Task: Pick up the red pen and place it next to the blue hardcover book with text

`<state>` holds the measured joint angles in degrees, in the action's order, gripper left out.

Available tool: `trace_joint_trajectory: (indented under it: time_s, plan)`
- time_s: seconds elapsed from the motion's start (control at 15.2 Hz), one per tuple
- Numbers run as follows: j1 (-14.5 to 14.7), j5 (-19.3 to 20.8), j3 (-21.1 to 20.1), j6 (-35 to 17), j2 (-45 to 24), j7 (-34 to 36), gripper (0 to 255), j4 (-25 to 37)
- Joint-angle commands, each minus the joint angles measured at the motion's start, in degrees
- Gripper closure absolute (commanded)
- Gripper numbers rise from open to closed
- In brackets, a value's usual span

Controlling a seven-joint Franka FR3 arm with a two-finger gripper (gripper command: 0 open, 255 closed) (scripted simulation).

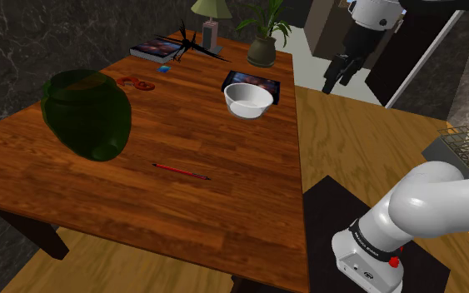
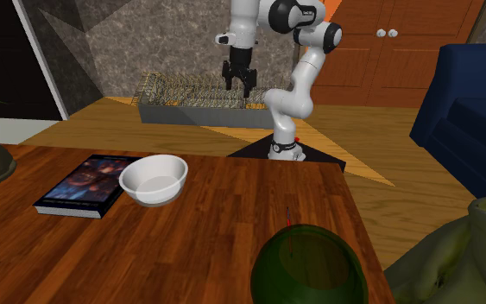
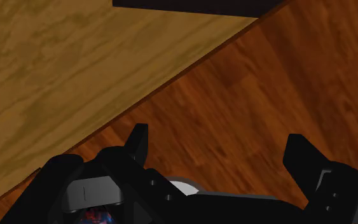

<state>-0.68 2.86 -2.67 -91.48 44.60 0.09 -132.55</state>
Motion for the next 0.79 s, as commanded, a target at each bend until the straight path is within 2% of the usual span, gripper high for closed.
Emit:
trace_joint_trajectory:
  time_s: [0.0,0.73]
  plan:
    - [0.0,0.0,0.0,0.0,0.0,0.0,0,0.0]
    - [6.44,-4.5,-6.11,-13.36,-13.85,-1.35,0,-1.57]
